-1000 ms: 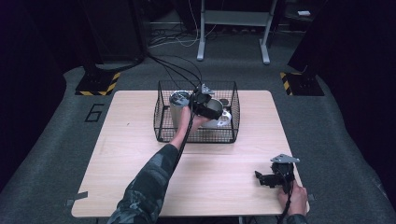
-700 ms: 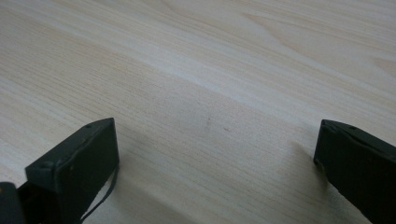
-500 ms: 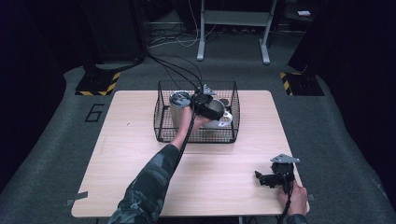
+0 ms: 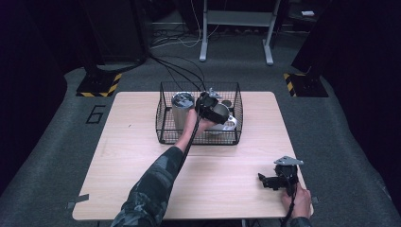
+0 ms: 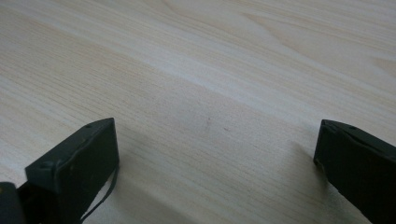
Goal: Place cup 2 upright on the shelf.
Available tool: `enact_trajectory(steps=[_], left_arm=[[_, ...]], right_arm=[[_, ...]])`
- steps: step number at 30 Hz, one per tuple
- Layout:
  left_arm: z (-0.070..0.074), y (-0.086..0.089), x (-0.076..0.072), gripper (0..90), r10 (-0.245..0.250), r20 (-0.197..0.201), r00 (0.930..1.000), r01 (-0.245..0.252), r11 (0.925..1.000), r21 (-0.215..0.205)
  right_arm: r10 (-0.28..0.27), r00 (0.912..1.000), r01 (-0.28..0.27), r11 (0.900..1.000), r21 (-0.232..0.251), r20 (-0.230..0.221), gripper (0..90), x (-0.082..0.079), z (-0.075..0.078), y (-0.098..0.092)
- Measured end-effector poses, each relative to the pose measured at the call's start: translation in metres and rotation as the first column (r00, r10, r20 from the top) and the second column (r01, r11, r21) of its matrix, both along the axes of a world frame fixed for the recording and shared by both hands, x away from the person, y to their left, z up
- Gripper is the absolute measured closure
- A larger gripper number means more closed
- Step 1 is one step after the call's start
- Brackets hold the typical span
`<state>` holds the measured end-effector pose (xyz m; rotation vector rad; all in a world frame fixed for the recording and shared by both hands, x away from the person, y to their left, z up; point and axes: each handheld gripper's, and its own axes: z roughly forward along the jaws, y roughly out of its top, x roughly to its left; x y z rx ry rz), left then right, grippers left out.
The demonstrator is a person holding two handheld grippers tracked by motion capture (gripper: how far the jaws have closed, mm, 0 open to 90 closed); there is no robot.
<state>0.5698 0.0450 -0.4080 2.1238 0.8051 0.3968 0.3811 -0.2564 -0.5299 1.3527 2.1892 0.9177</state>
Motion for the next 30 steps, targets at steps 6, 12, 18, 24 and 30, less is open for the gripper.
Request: enact_trajectory(steps=[6,12,18,24,30], left_arm=[[-0.0038,-0.0018,0.0020,6.1,-0.005,-0.016,0.9999,0.005,0.9999,0.012],[-0.0057,-0.0015,0.0031,6.1,-0.012,-0.026,0.9996,0.013,0.9995,0.027],[-0.0077,-0.0010,0.0040,6.1,-0.007,-0.045,0.9989,0.008,0.9995,0.029],[-0.0084,-0.0013,0.0043,6.0,-0.005,-0.055,0.9985,0.007,0.9994,0.033],[-0.0098,-0.0017,0.0046,6.0,-0.001,-0.067,0.9978,0.004,0.9992,0.040]], right_arm=[[-0.002,1.0000,0.002,1.000,-0.002,0.007,0.0,0.0002,-0.0003,0.0000],[-0.002,1.0000,0.002,1.000,-0.002,0.007,0.0,0.0002,-0.0003,0.0000],[-0.013,0.9999,0.013,1.000,0.003,0.010,0.0,0.0003,-0.0004,0.0008],[-0.015,0.9999,0.015,1.000,0.006,0.007,0.0,0.0002,-0.0005,0.0010],[-0.014,0.9999,0.014,1.000,0.005,0.008,0.0,0.0003,-0.0004,0.0009]])
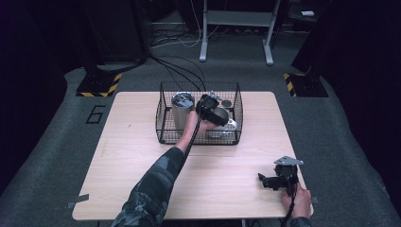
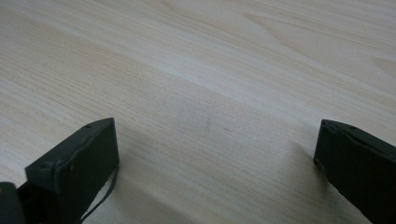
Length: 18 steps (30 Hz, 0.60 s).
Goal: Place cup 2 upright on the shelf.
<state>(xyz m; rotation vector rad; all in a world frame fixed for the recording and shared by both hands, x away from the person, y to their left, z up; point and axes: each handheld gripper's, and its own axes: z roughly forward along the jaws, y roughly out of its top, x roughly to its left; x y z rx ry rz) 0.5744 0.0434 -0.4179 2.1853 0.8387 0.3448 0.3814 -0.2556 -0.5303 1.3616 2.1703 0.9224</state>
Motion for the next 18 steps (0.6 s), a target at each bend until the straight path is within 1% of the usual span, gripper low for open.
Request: enact_trajectory(steps=[8,10,18], left_arm=[[-0.0023,-0.0002,0.0000,6.0,0.000,-0.010,0.9999,0.000,0.9999,0.014],[-0.0039,0.0000,0.0005,6.0,0.007,-0.015,0.9999,-0.007,0.9999,0.012],[-0.0072,-0.0005,0.0012,5.9,0.005,-0.029,0.9996,-0.004,0.9999,0.014]], right_arm=[[0.000,1.0000,0.000,1.000,0.000,0.000,0.0,0.0000,0.0000,0.0000],[0.000,1.0000,0.000,1.000,0.000,0.000,0.0,0.0000,0.0000,0.0000],[-0.001,1.0000,0.001,1.000,0.000,0.001,0.0,0.0000,0.0000,0.0000]])
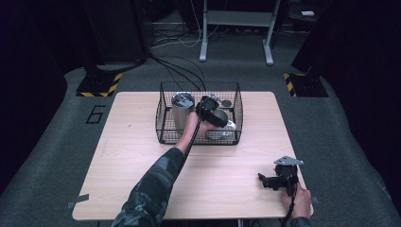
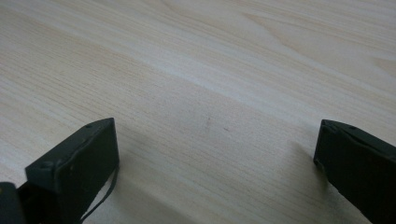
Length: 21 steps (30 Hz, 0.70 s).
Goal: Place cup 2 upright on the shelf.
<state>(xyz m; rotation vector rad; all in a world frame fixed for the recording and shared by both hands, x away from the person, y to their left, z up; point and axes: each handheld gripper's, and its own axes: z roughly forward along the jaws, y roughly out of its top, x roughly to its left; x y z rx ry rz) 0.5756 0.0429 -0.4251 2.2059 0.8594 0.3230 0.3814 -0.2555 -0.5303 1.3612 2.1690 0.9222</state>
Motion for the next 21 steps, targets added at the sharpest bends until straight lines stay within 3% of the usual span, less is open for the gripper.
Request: enact_trajectory(steps=[12,15,21], left_arm=[[0.000,0.002,0.001,5.7,0.018,-0.022,0.9996,-0.018,0.9996,0.021],[0.003,0.002,0.000,5.5,0.025,-0.022,0.9994,-0.025,0.9997,0.000],[0.015,0.004,-0.003,4.5,0.011,0.012,0.9999,-0.011,0.9999,-0.007]], right_arm=[[0.001,1.0000,-0.001,1.000,-0.001,0.002,0.0,0.000,0.000,0.000],[0.000,1.0000,0.000,1.000,0.000,0.001,0.0,0.000,0.000,0.000],[0.000,1.0000,0.000,1.000,0.001,-0.001,0.0,0.000,0.000,0.000]])
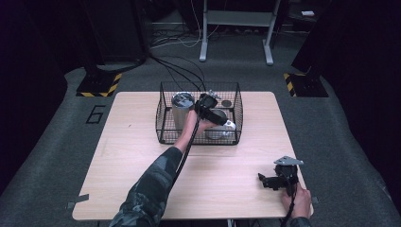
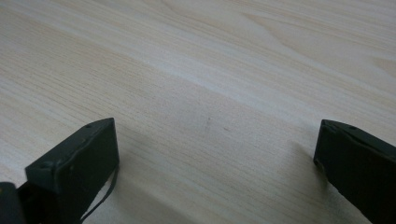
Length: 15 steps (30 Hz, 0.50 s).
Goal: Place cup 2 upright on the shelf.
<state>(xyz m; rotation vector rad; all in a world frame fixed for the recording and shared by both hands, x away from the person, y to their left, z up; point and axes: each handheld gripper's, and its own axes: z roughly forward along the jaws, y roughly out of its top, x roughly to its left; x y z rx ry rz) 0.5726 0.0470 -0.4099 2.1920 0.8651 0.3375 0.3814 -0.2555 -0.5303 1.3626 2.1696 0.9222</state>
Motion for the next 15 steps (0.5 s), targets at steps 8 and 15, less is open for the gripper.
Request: enact_trajectory(steps=[8,15], left_arm=[[0.013,-0.001,-0.009,3.5,-0.019,0.045,0.9988,0.020,0.9997,-0.014],[0.027,0.002,-0.023,2.9,-0.036,0.085,0.9957,0.039,0.9988,-0.029]], right_arm=[[0.014,0.9999,-0.014,1.000,-0.004,-0.009,0.0,0.000,0.000,-0.001],[-0.001,1.0000,0.001,1.000,0.001,-0.002,0.0,0.000,0.000,0.000]])
